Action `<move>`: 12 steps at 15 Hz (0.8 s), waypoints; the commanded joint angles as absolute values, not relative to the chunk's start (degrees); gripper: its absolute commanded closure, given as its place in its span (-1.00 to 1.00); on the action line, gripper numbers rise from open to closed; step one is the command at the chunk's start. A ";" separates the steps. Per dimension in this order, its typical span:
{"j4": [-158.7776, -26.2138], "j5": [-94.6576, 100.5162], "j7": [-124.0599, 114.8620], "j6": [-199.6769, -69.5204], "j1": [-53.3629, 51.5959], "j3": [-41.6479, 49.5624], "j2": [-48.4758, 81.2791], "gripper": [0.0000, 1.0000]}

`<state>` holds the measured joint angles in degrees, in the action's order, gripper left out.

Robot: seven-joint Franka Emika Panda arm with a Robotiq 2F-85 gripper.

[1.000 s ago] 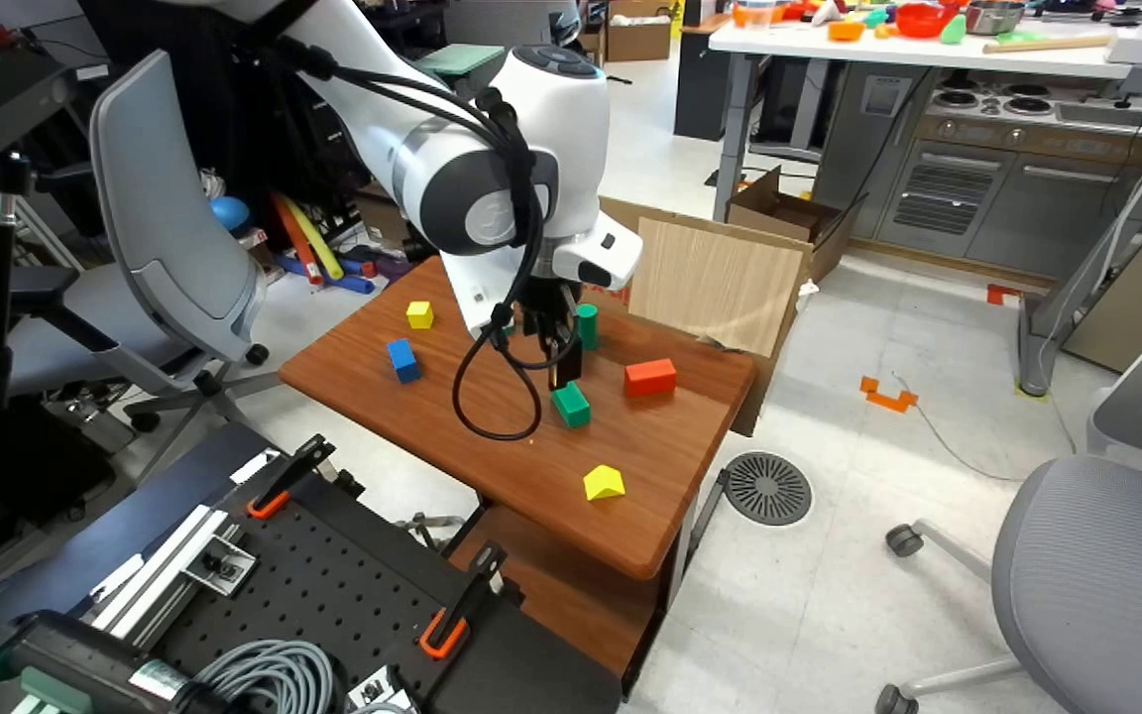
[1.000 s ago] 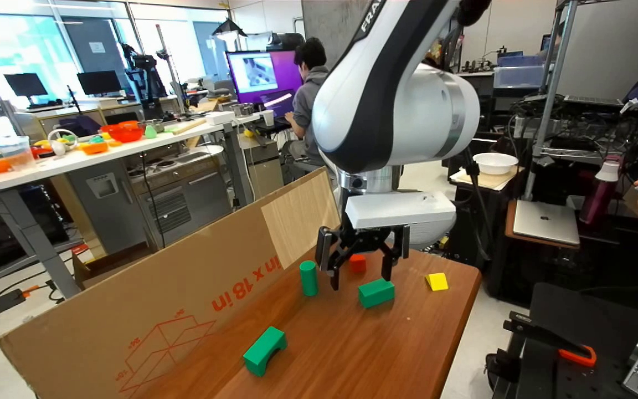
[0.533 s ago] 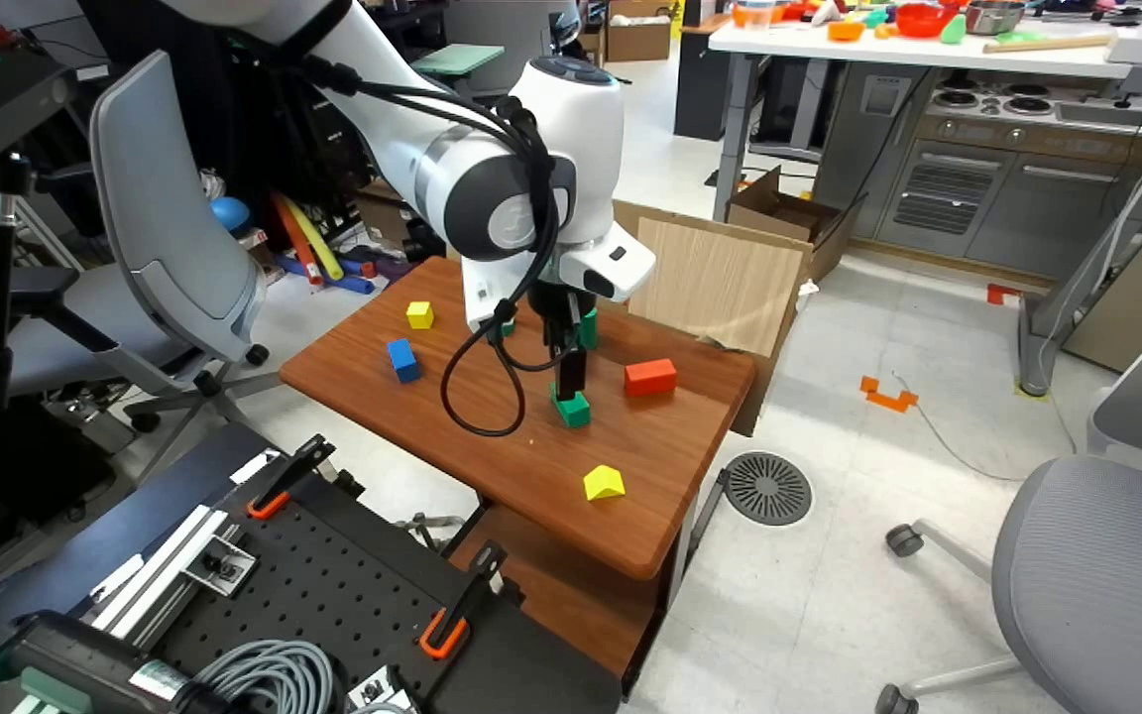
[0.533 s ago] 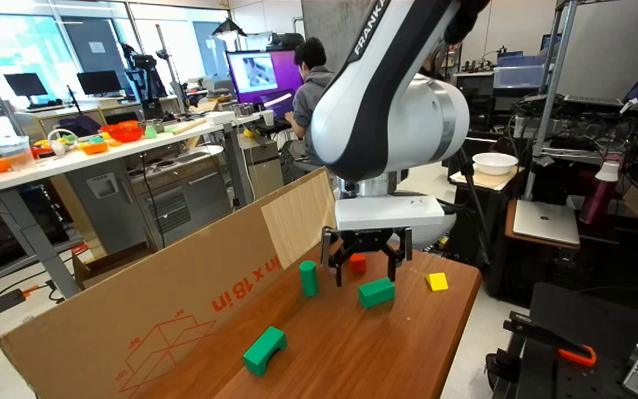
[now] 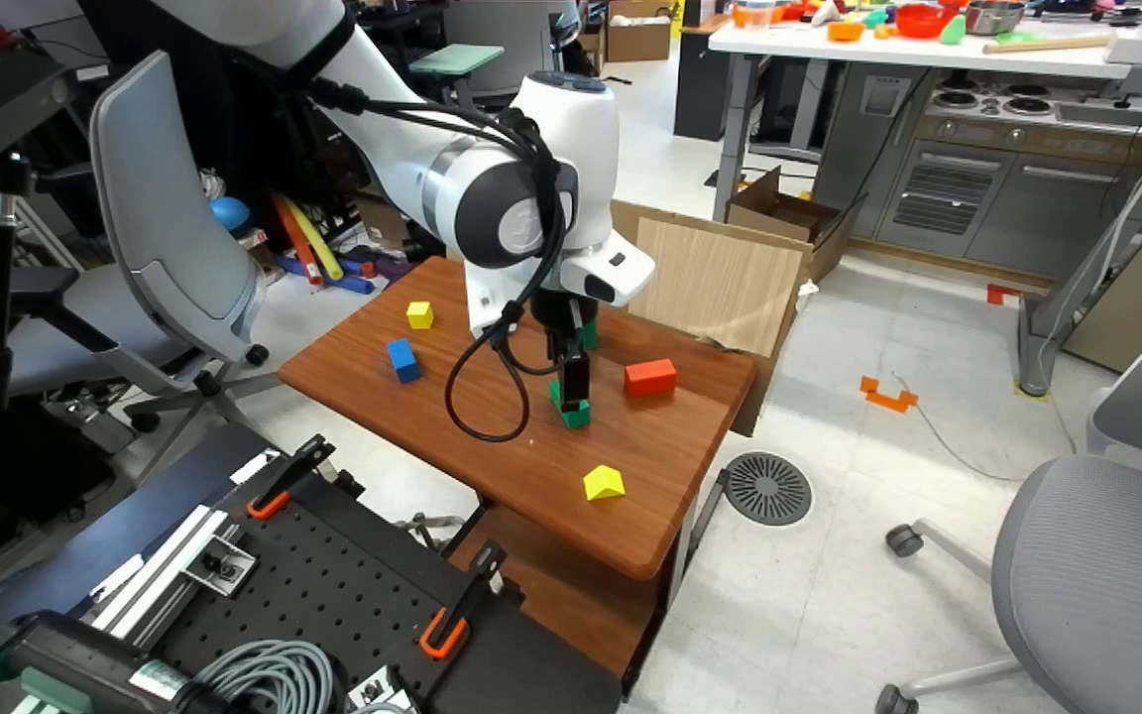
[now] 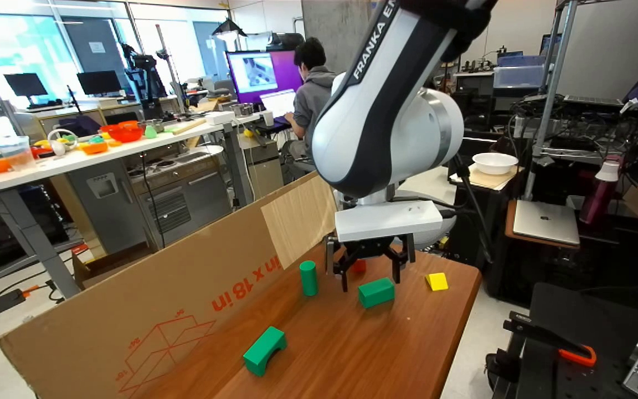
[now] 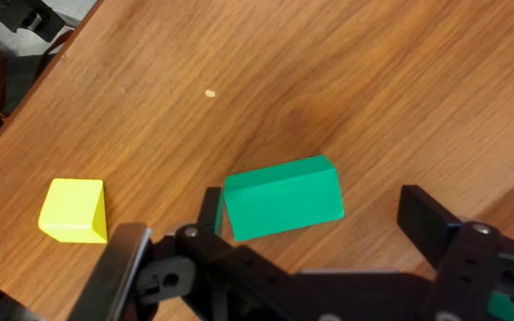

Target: Put the green block on the right on the green block to the left and then put the block back on the table on the right

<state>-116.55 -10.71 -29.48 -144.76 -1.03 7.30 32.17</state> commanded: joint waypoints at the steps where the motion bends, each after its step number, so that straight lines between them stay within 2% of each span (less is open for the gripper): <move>1: -114.46 -7.62 -32.99 -141.17 -3.05 10.10 32.84 -1.00; 12: -111.63 -2.25 -26.59 -139.19 -3.10 9.62 35.08 -1.00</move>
